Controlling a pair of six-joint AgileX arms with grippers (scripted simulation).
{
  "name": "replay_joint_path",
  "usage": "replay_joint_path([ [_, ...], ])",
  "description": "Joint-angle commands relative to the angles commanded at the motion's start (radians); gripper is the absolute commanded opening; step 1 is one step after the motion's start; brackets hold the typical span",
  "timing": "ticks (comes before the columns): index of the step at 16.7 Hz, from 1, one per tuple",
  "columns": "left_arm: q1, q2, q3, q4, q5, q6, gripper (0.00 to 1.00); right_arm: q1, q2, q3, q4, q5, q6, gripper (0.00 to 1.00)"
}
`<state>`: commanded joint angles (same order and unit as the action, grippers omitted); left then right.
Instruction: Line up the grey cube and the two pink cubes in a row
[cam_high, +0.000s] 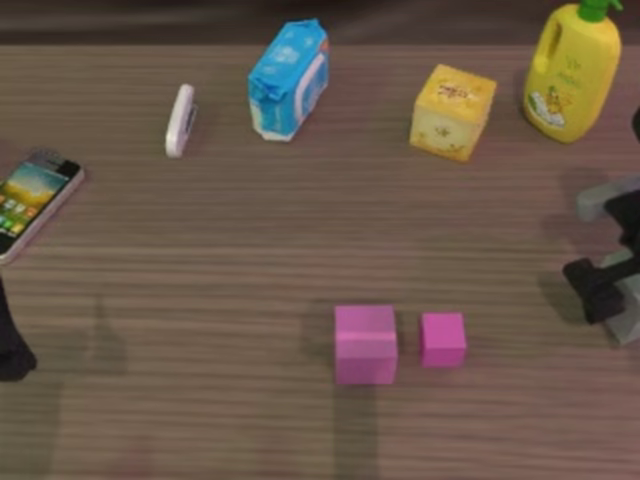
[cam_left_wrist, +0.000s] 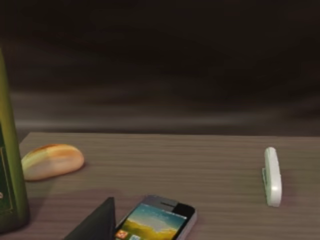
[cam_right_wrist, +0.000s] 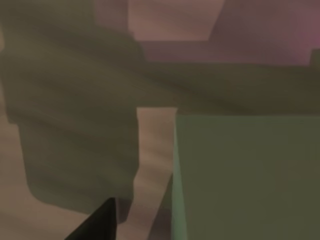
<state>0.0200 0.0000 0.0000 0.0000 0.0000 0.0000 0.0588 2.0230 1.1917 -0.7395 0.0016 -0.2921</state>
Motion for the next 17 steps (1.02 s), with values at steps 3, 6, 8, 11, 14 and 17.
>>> replay_joint_path([
  [3,0.000,0.000,0.000,0.000,0.000,0.000,1.00,0.000,0.000,0.000,0.000,0.000,0.000,0.85],
  [6,0.000,0.000,0.000,0.000,0.000,0.000,1.00,0.000,0.000,0.000,0.000,0.000,0.000,0.62],
  [8,0.000,0.000,0.000,0.000,0.000,0.000,1.00,0.000,0.000,0.000,0.000,0.000,0.000,0.47],
  [11,0.000,0.000,0.000,0.000,0.000,0.000,1.00,0.000,0.000,0.000,0.000,0.000,0.000,0.25],
  [14,0.000,0.000,0.000,0.000,0.000,0.000,1.00,0.000,0.000,0.000,0.000,0.000,0.000,0.02],
  [17,0.000,0.000,0.000,0.000,0.000,0.000,1.00,0.000,0.000,0.000,0.000,0.000,0.000,0.00],
])
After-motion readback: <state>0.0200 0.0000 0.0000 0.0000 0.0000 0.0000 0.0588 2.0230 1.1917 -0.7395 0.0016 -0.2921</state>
